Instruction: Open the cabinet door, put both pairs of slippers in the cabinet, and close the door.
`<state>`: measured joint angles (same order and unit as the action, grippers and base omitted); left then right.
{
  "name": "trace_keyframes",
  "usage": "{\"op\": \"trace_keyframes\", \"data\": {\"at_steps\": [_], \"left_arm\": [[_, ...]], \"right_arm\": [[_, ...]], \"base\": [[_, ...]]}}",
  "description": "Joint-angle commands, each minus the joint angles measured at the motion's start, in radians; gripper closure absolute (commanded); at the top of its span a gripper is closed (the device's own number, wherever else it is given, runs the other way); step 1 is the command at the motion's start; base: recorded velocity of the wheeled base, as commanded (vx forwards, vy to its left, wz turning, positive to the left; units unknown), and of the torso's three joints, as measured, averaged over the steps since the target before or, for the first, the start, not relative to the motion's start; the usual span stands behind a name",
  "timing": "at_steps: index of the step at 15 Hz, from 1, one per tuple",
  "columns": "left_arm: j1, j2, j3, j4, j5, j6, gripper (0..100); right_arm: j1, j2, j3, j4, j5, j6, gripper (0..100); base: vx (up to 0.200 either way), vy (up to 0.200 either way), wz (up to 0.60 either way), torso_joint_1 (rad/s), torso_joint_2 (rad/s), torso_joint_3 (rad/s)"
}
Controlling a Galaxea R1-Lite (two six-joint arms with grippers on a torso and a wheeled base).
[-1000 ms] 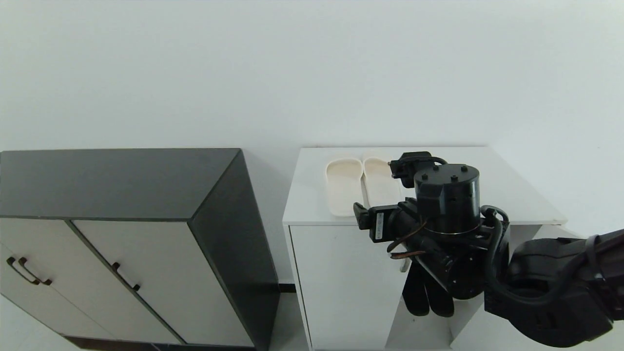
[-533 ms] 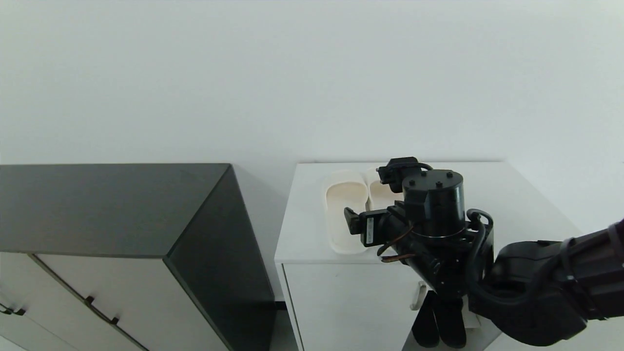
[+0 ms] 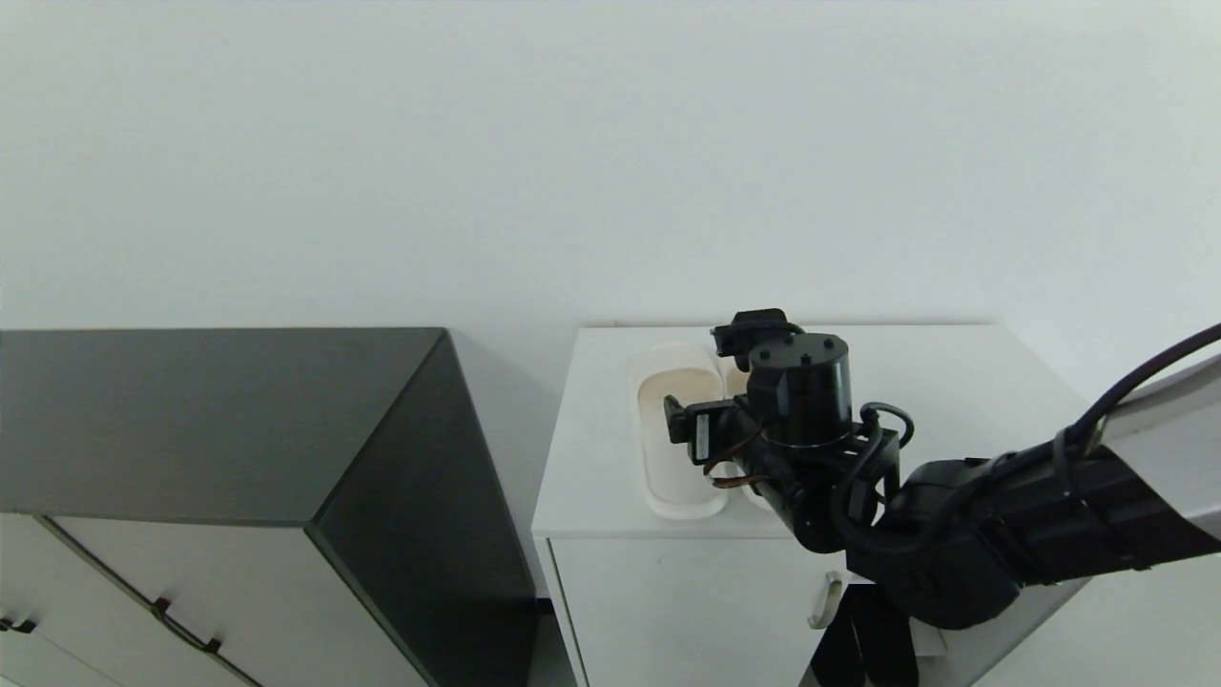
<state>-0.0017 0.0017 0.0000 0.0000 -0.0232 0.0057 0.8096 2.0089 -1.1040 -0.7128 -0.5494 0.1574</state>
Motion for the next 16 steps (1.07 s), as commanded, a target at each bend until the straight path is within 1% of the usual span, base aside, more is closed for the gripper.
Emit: {"op": "trace_keyframes", "data": {"at_steps": [1,6,10,11,16], "left_arm": [[0.000,0.000,0.000,0.000,0.000,-0.001,100],[0.000,0.000,0.000,0.000,0.002,-0.001,100],[0.000,0.000,0.000,0.000,0.002,-0.004,100],[0.000,0.000,0.000,0.000,0.002,-0.004,100],[0.000,0.000,0.000,0.000,0.002,-0.004,100]], "right_arm": [[-0.027,0.071,-0.039,-0.039,0.002,-0.026,0],[-0.073,0.142,-0.168,-0.007,0.006,-0.035,0],[-0.079,0.174,-0.217,0.010,0.005,-0.035,0],[-0.079,0.174,-0.217,0.010,0.005,-0.035,100],[-0.078,0.166,-0.229,0.016,0.005,-0.056,100]], "base": [[0.000,0.000,0.00,0.000,0.00,0.000],[0.000,0.000,0.00,0.000,0.00,0.000],[0.000,0.000,0.00,0.000,0.00,0.000],[0.000,0.000,0.00,0.000,0.00,0.000],[0.000,0.000,0.00,0.000,0.00,0.000]]}}
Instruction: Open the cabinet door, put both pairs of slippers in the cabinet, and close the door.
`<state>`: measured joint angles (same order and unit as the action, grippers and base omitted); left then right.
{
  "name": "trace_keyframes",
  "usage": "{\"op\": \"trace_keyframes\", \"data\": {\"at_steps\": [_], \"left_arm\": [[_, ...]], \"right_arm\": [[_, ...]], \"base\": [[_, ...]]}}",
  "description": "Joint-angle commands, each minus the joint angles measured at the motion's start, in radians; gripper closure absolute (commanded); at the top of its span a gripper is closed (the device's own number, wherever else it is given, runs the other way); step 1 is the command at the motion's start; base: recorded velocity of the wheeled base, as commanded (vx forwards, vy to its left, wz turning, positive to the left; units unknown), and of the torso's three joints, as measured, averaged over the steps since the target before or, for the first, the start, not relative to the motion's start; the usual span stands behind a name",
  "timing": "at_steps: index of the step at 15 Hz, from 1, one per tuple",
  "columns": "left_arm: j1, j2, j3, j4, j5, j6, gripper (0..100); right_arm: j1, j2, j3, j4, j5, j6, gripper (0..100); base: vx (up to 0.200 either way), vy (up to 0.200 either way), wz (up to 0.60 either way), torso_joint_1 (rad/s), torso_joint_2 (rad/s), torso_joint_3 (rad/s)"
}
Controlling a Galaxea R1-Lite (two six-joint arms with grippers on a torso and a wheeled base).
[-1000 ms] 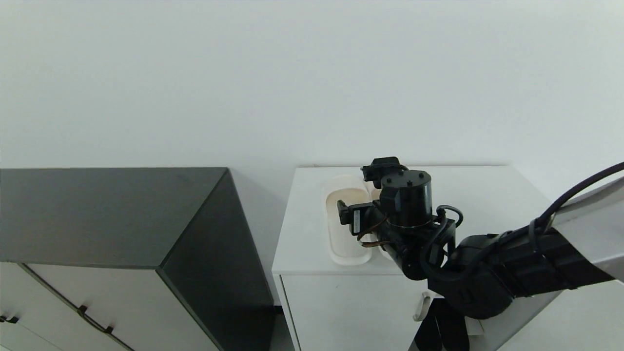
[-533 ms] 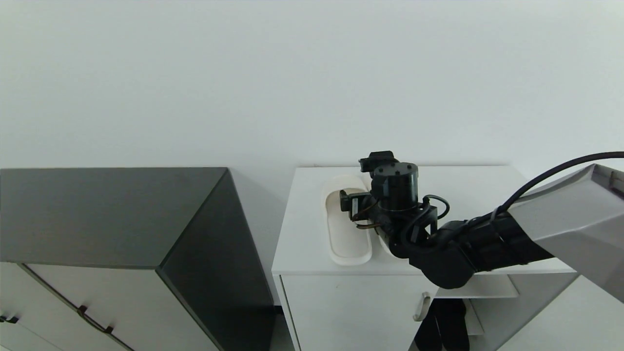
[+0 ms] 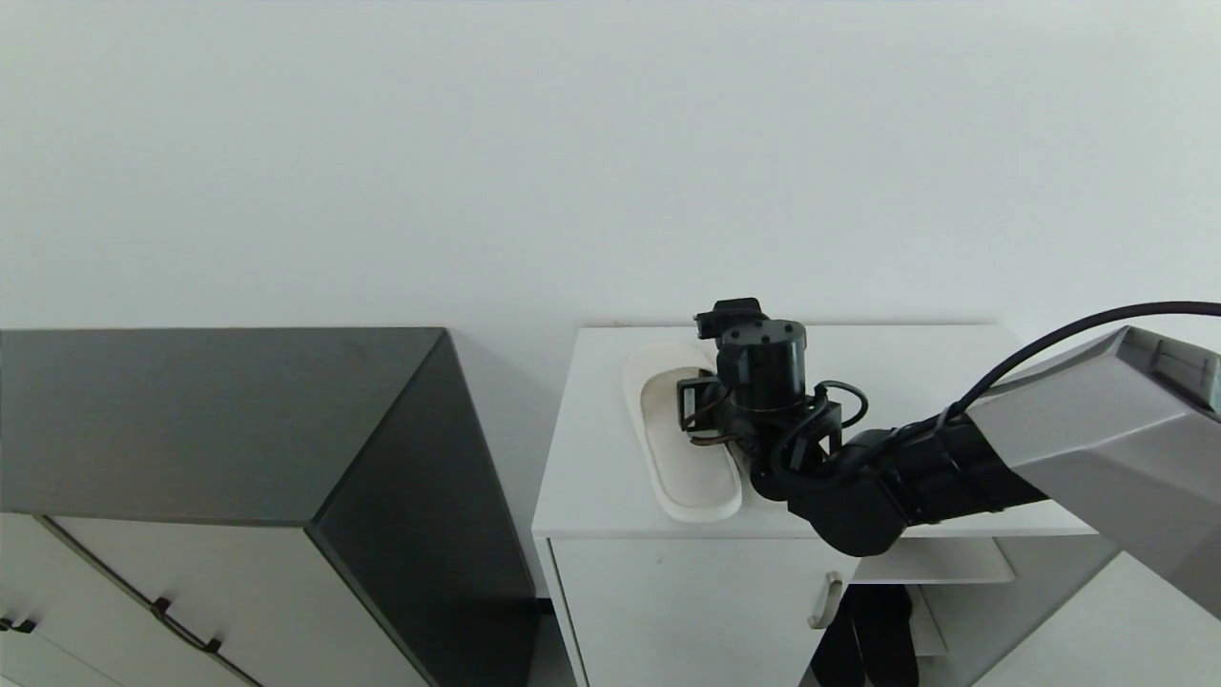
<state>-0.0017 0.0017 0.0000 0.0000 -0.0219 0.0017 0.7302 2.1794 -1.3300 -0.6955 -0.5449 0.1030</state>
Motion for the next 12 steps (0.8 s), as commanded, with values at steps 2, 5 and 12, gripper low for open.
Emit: {"op": "trace_keyframes", "data": {"at_steps": [2,5,12], "left_arm": [[0.000,0.000,0.000,0.000,0.000,0.000,100],[0.000,0.000,0.000,0.000,0.000,0.000,100],[0.000,0.000,0.000,0.000,0.002,0.003,100]], "right_arm": [[0.017,-0.055,0.011,0.004,0.000,-0.008,100],[0.066,-0.196,0.103,0.047,0.006,-0.008,100],[0.146,-0.463,0.537,-0.045,0.048,-0.005,100]], "base": [[0.000,0.000,0.00,0.000,0.00,0.000],[0.000,0.000,0.00,0.000,0.00,0.000],[0.000,0.000,0.00,0.000,0.00,0.000]]}}
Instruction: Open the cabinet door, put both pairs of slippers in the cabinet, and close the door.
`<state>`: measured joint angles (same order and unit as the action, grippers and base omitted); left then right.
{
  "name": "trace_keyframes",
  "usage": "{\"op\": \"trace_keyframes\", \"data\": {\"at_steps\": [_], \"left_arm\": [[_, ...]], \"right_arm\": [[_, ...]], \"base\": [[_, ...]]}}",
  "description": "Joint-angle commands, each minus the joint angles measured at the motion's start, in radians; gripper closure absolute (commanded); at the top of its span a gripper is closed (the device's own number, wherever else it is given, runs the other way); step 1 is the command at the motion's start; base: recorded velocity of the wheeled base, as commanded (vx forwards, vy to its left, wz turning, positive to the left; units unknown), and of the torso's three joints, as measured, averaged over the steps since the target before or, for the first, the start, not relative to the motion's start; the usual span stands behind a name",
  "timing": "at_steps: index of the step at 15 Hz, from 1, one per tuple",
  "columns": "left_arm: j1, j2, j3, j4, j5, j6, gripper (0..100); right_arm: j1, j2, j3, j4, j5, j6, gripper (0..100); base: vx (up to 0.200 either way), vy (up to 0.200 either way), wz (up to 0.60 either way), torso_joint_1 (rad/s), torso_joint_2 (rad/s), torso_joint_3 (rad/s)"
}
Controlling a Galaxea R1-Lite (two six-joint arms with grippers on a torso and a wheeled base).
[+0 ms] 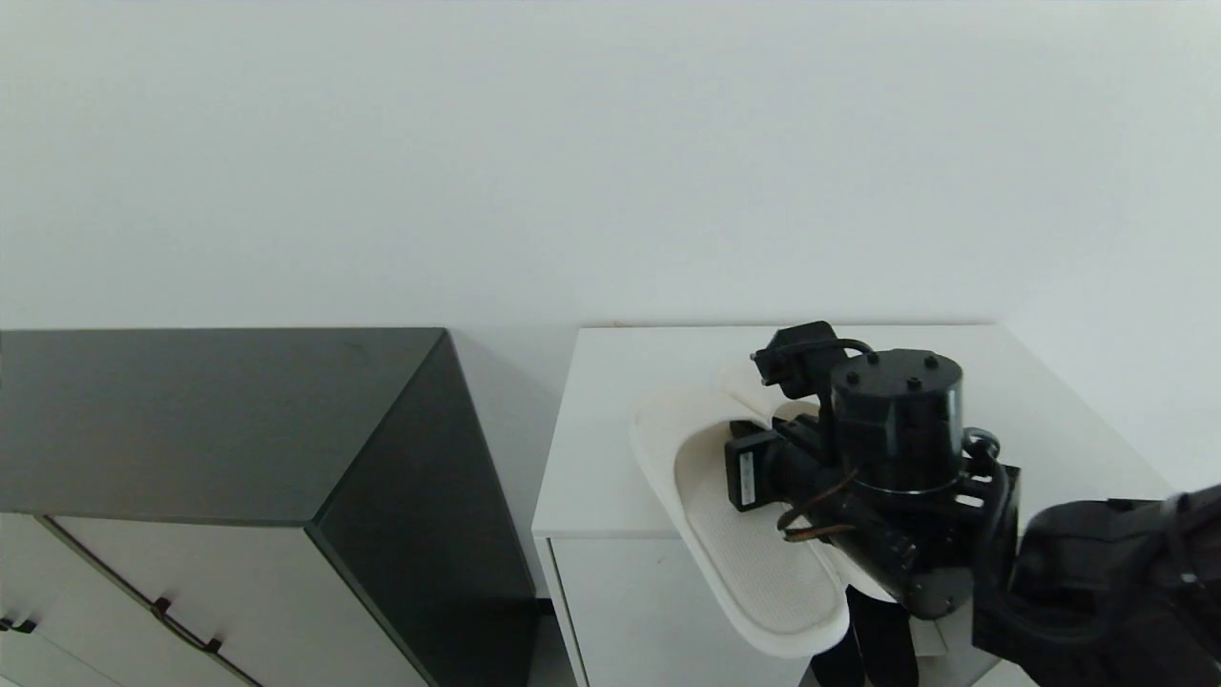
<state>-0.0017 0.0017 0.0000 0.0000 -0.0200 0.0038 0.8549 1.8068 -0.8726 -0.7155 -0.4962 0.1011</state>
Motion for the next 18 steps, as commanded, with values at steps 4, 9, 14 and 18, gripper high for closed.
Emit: {"op": "trace_keyframes", "data": {"at_steps": [4,9,14,18], "left_arm": [[0.000,0.000,0.000,0.000,-0.001,-0.004,100],[0.000,0.000,0.000,0.000,-0.001,-0.004,100],[0.000,0.000,0.000,0.000,-0.001,-0.004,100],[0.000,0.000,0.000,0.000,-0.001,-0.004,100]], "right_arm": [[0.026,-0.061,0.078,-0.032,-0.001,0.000,100],[0.026,-0.060,0.076,-0.032,-0.001,0.002,100],[0.029,-0.058,0.075,-0.032,-0.004,0.000,100],[0.030,-0.047,0.073,-0.033,-0.005,-0.001,100]], "base": [[0.000,0.000,0.00,0.000,0.00,0.000],[0.000,0.000,0.00,0.000,0.00,0.000],[-0.160,0.000,0.00,0.010,0.00,0.003],[-0.200,0.000,0.00,-0.002,0.00,0.001]]}}
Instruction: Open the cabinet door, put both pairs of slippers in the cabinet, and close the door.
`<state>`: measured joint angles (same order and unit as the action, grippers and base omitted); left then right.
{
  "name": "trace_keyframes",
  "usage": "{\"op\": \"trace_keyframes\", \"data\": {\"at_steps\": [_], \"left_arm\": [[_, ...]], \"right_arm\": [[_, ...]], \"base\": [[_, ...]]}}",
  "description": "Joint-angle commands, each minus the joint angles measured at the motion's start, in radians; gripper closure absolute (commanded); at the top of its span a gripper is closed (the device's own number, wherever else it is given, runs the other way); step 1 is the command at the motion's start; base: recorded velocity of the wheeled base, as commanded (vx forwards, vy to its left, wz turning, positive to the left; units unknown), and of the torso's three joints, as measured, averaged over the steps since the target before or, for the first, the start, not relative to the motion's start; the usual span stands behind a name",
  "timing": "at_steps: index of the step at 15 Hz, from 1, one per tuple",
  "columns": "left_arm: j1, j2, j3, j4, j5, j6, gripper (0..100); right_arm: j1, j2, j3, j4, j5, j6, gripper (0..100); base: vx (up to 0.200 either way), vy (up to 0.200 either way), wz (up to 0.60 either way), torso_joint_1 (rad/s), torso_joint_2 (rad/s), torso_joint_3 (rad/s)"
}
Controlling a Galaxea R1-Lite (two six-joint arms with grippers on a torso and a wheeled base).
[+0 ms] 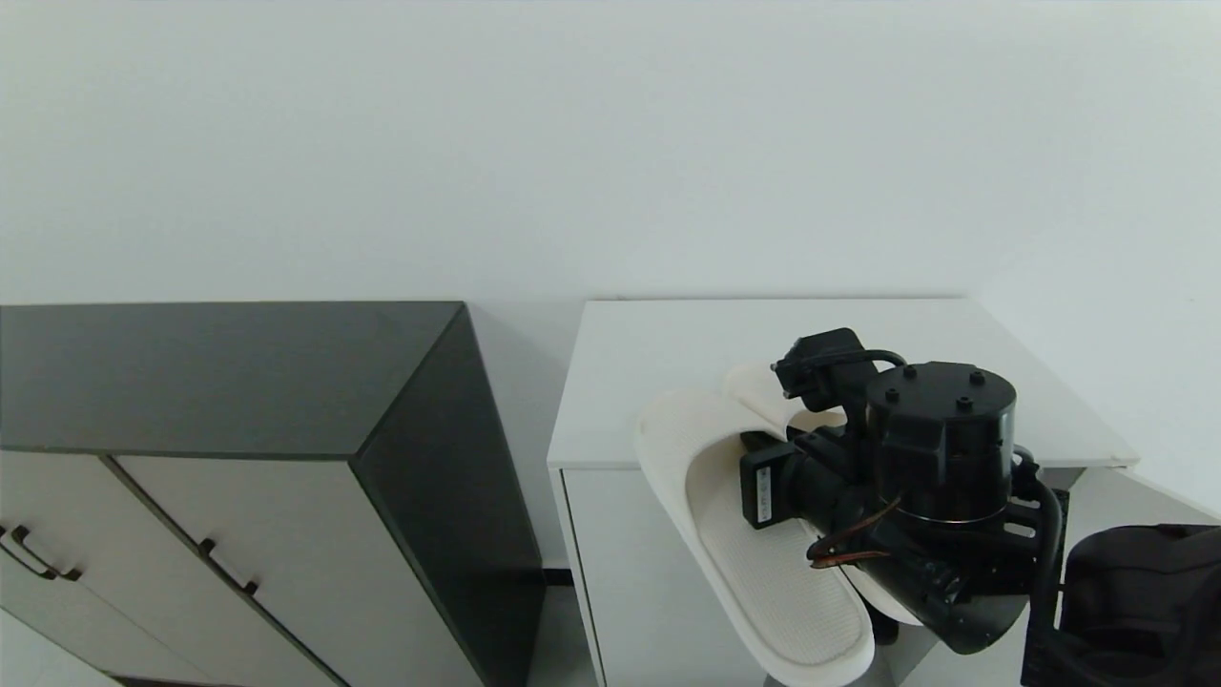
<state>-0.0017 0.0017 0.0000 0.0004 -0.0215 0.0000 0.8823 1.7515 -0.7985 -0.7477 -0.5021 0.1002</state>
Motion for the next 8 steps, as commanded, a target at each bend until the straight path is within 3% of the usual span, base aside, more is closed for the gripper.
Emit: {"op": "trace_keyframes", "data": {"at_steps": [1,7,8], "left_arm": [[0.000,0.000,0.000,0.000,0.000,0.000,100],[0.000,0.000,0.000,0.000,0.000,0.000,100],[0.000,0.000,0.000,0.000,0.000,0.002,100]], "right_arm": [[0.003,0.010,-0.002,-0.002,0.001,-0.001,100],[0.003,0.011,-0.005,-0.012,0.001,-0.001,100],[0.003,0.011,-0.005,-0.012,0.001,-0.001,100]], "base": [[-0.200,0.000,0.00,0.002,0.00,0.007],[-0.200,0.000,0.00,0.002,0.00,-0.001],[0.000,0.000,0.00,0.000,0.00,0.000]]}}
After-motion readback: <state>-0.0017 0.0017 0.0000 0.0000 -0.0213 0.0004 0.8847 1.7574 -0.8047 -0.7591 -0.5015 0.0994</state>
